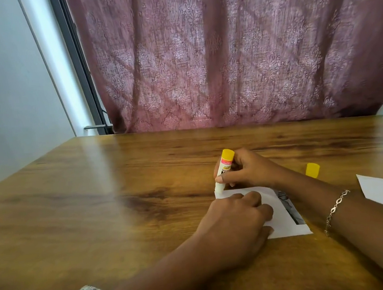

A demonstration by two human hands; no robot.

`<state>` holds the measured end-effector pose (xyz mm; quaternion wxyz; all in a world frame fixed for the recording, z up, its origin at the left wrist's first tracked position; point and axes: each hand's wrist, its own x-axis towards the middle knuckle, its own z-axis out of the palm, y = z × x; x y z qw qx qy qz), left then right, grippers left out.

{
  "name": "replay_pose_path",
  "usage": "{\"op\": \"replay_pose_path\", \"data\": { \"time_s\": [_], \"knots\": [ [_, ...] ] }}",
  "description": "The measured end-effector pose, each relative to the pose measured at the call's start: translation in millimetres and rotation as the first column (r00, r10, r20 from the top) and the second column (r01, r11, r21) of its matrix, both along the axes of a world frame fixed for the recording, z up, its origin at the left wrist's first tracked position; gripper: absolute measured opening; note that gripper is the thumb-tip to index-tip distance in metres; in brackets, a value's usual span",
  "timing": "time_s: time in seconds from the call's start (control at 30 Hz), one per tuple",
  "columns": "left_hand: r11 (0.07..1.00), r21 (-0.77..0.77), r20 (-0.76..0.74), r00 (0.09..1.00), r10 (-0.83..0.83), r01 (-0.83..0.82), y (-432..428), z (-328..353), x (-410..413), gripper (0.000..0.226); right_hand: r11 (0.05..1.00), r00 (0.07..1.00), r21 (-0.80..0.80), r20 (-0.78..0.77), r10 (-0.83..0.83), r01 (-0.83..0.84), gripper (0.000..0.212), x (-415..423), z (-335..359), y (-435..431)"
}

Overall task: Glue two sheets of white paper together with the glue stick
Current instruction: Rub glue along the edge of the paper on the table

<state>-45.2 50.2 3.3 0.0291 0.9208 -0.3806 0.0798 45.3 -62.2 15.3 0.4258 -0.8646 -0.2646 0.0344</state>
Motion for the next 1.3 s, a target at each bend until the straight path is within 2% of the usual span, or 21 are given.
{"op": "replay_pose_path", "data": {
  "time_s": [0.67, 1.3],
  "knots": [
    [1.0, 0.023, 0.014, 1.0, -0.001, 0.001, 1, 2, -1, 0.037, 0.999, 0.999, -0.02, 0.019, 0.034, -0.033, 0.024, 2, -2, 1],
    [0.999, 0.025, -0.012, 1.0, 0.019, -0.019, 1, 2, 1, 0.036, 0.999, 1.0, -0.027, -0.011, -0.021, 0.02, 0.024, 1, -1, -19]
  ]
}}
